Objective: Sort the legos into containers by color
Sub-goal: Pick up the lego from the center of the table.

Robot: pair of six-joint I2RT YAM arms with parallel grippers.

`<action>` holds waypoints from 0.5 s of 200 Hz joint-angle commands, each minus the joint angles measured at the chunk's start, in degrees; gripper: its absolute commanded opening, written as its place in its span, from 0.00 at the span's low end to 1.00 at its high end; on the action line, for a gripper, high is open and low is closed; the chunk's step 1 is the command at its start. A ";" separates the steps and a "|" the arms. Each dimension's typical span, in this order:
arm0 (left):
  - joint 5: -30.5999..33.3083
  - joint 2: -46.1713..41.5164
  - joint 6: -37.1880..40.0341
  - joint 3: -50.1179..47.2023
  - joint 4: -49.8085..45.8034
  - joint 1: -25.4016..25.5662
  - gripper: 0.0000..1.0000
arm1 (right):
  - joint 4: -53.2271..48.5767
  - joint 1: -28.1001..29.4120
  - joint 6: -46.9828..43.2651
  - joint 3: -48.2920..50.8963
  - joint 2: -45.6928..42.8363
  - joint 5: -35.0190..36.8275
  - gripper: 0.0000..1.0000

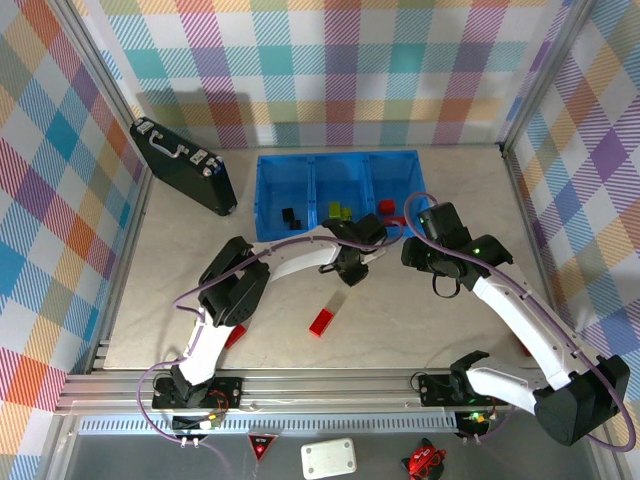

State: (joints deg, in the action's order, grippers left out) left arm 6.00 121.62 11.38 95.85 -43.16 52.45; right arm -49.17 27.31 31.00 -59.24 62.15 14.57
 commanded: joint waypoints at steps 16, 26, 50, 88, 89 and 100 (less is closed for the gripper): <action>1.92 -7.83 -2.50 -3.33 2.47 -1.73 0.32 | -0.18 -0.42 0.32 0.69 -0.28 0.90 0.51; 1.83 -9.16 -3.43 -4.04 3.08 -2.50 0.32 | -0.14 -0.42 0.32 0.66 -0.35 0.90 0.52; 1.99 -11.93 -6.41 -5.29 4.29 -5.04 0.32 | -0.05 -0.42 0.47 0.77 -0.28 0.73 0.52; 2.96 -14.99 -10.93 -5.46 4.34 -9.27 0.32 | 0.10 -0.42 0.64 0.92 -0.36 0.55 0.52; 2.96 -15.05 -10.98 -5.48 4.28 -9.37 0.32 | 0.07 -0.42 0.59 0.95 -0.36 0.55 0.52; 3.28 -15.49 -12.55 -5.16 3.89 -10.73 0.31 | 0.08 -0.41 0.68 0.97 -0.36 0.46 0.52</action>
State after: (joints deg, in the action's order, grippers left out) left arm 7.86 108.95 3.46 91.09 -38.94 44.01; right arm -49.12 27.31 31.03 -59.00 62.15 14.55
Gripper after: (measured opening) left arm 0.321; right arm 0.515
